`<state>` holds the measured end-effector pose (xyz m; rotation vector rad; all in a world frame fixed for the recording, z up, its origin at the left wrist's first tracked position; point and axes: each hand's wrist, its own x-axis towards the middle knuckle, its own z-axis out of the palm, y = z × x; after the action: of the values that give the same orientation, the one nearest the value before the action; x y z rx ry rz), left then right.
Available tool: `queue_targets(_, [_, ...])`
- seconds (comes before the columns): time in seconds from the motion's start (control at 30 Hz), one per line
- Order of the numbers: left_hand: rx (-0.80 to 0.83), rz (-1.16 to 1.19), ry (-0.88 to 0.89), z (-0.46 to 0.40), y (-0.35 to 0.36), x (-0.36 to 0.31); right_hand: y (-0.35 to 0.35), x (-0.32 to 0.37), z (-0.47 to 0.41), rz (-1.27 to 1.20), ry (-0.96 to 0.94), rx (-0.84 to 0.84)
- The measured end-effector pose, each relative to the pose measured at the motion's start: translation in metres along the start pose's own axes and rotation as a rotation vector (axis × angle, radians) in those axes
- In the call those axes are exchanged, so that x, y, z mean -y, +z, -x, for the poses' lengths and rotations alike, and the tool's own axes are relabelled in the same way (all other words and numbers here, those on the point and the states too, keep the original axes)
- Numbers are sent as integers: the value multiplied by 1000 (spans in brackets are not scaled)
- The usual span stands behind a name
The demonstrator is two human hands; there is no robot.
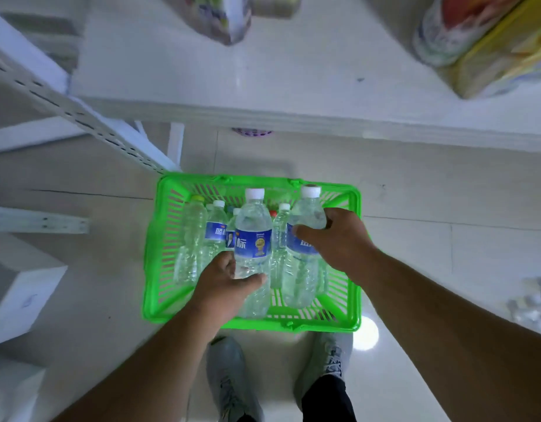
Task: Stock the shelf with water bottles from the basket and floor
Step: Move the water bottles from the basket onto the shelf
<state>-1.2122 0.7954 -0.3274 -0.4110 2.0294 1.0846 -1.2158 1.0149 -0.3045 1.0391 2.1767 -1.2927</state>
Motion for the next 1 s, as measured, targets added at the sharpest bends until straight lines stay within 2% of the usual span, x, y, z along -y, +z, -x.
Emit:
queue_targets(0.17, [-15, 74, 135, 93, -63, -73, -70, 92, 105, -84, -104, -88])
queue_targets(0.43, [9, 96, 329, 262, -150, -176, -165, 214, 284, -199, -332, -128])
queue_targets(0.67, [-48, 178, 496, 396, -179, -232, -232, 272, 405, -209, -576, -118])
queue_targets(1.0, [-214, 208, 695, 531, -203, -309, -321, 335, 524, -230, -797, -240])
